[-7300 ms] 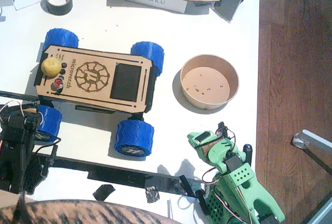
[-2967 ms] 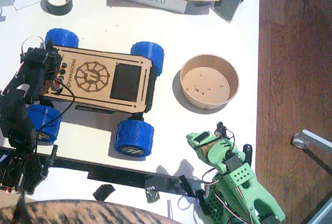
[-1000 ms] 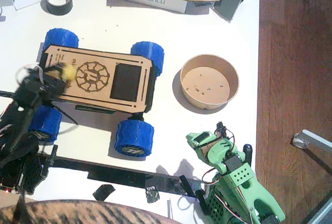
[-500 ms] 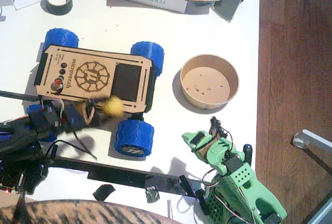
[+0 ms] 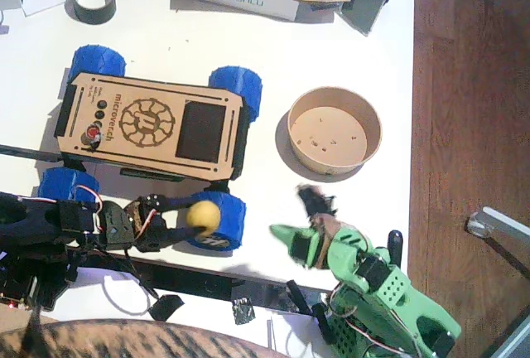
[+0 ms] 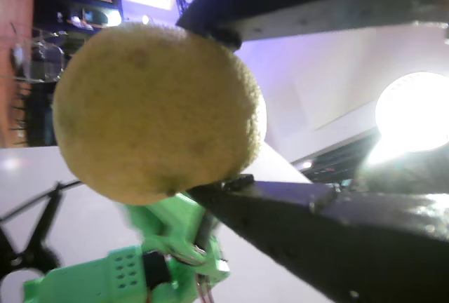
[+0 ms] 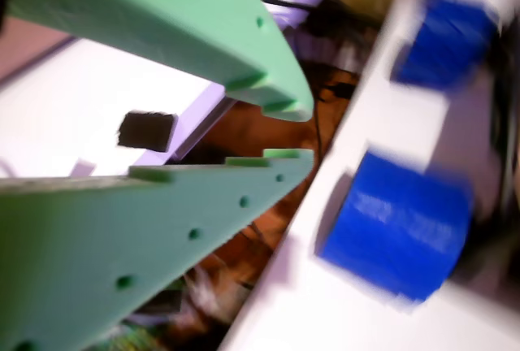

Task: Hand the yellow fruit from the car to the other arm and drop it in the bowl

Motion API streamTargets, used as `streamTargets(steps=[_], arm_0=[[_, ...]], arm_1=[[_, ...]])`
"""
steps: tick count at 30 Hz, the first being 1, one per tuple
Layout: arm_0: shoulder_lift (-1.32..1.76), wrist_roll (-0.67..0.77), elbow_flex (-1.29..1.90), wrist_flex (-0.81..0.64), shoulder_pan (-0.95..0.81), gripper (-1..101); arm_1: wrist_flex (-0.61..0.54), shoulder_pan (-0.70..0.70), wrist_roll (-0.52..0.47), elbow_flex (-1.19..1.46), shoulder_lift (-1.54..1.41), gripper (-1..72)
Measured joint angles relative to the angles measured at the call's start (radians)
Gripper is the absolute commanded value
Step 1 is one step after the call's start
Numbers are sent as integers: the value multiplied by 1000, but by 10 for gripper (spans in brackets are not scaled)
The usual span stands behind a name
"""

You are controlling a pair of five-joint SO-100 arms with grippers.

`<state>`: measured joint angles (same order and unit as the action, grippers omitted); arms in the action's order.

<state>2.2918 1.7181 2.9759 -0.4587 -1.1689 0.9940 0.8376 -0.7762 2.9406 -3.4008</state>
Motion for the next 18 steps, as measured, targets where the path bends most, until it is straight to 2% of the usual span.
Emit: streamTargets(steps=[4,8,9,11,14,18], arm_0=[[-83,0,0,-97,3,2],[-112,0,0,-135,0,2],[-114,0,0,-135,0,2],[-115,0,0,-135,0,2],[-115,0,0,-137,0,2],[-115,0,0,-137,0,2]], arm_1=[[-5,103,-106,0,0,-2],[-72,169,-166,0,46,0],[-94,186,-172,0,63,28],[-124,218,-178,2,75,152],[-192,244,-178,2,97,278],[-310,244,-158,2,144,373]])
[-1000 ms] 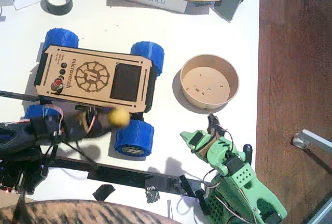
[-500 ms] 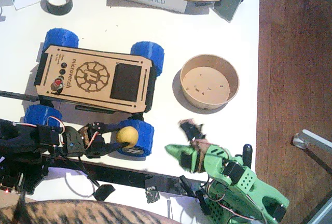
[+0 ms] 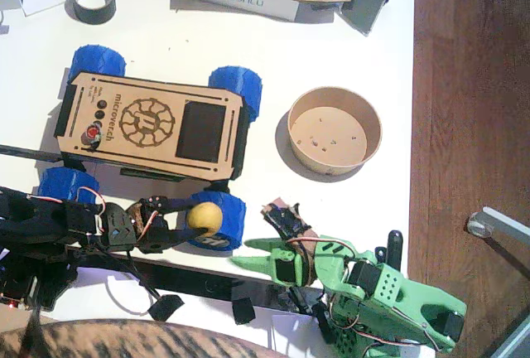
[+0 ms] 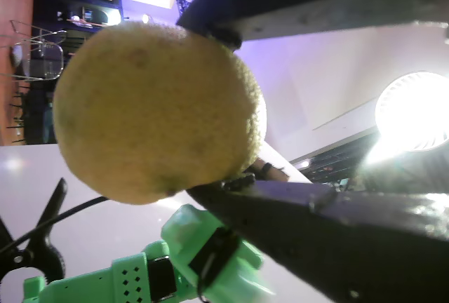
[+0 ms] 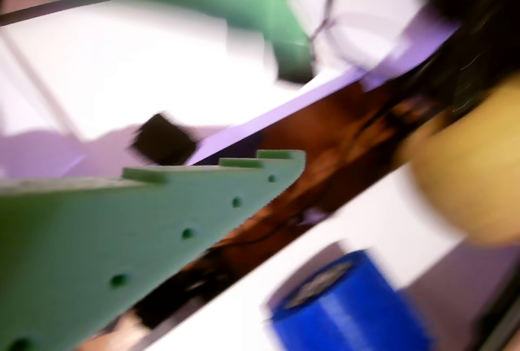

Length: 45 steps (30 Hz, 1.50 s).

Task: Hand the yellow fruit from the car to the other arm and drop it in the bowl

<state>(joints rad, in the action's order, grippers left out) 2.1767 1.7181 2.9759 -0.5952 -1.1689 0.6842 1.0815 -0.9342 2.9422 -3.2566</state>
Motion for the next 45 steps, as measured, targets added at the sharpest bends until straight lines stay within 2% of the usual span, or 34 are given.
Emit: streamTargets(steps=[6,11,17,28,37,45], arm_0=[[0,0,0,0,0,2],[0,0,0,0,0,2],[0,0,0,0,0,2],[0,0,0,0,0,2],[0,0,0,0,0,2],[0,0,0,0,0,1]], arm_1=[[-164,-48,23,0,107,402],[-258,-61,48,-2,252,384],[-345,-87,95,-26,396,395],[-426,-189,133,-94,650,416],[-454,-183,132,-178,788,418],[-538,-170,129,-275,959,409]])
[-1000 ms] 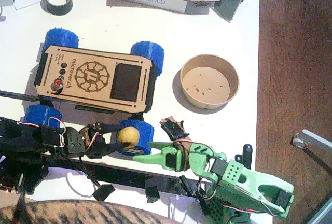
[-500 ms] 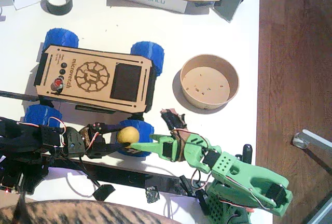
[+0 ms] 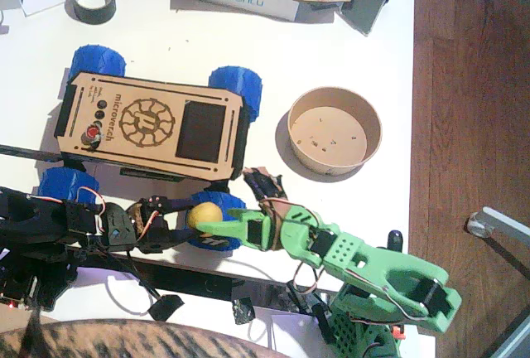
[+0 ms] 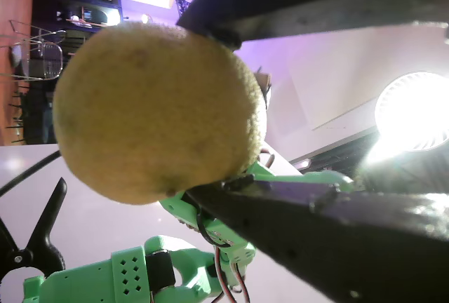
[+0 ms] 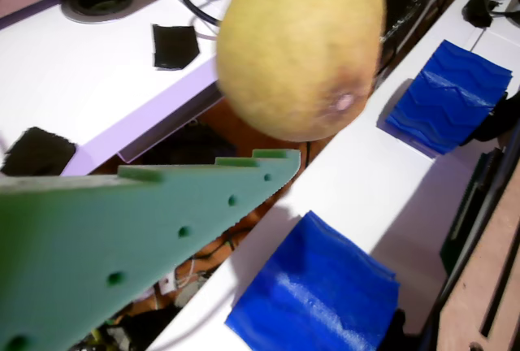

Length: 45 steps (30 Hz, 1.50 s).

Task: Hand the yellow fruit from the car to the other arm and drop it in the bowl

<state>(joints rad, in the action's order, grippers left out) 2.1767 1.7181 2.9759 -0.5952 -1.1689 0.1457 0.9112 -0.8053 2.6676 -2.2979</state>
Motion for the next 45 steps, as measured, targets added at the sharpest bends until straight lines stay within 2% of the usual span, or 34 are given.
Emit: streamTargets(steps=[13,30,32,34,37,45], arm_0=[[0,0,0,2,-6,1],[0,0,0,2,-9,1],[0,0,0,2,-9,1],[0,0,0,5,-9,1],[0,0,0,8,-11,1],[0,0,0,18,-11,1]], arm_1=[[-77,8,34,-155,249,407],[-80,23,115,-249,397,382],[-80,29,120,-250,402,342],[-80,37,107,-252,413,257],[-49,49,34,-267,414,2],[-31,58,18,-284,414,0]])
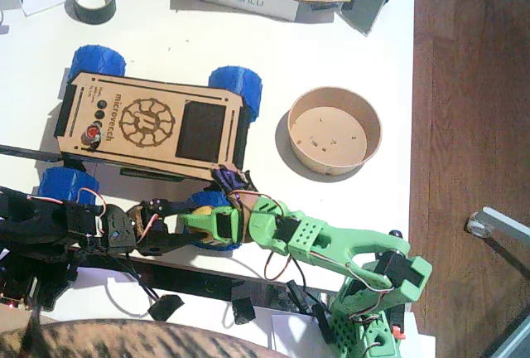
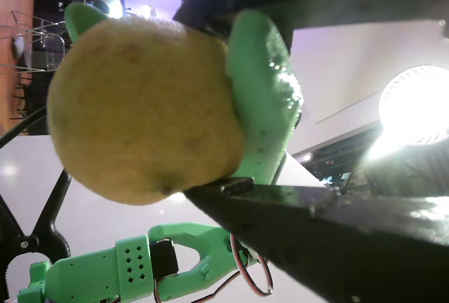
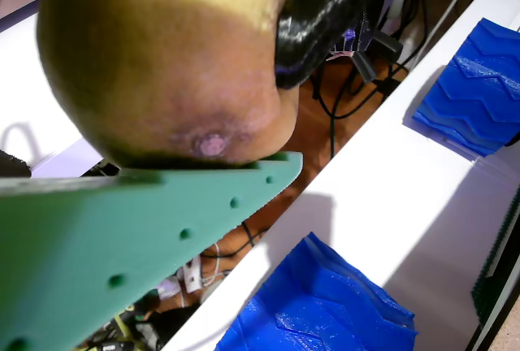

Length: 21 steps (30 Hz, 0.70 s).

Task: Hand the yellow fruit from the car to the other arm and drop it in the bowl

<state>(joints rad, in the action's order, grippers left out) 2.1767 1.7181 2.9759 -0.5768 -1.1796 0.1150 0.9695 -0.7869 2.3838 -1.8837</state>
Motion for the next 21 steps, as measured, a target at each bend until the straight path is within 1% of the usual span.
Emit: streamTargets(steps=[13,14,15,16,18,21], arm_0=[[0,0,0,0,0,1],[0,0,0,0,0,16],[0,0,0,0,0,89],[0,0,0,0,0,213],[0,0,0,0,0,395],[0,0,0,0,0,532]], arm_1=[[0,0,0,0,0,0],[0,0,0,0,0,0],[0,0,0,0,0,0],[0,0,0,0,0,0],[0,0,0,0,0,0],[0,0,0,0,0,0]])
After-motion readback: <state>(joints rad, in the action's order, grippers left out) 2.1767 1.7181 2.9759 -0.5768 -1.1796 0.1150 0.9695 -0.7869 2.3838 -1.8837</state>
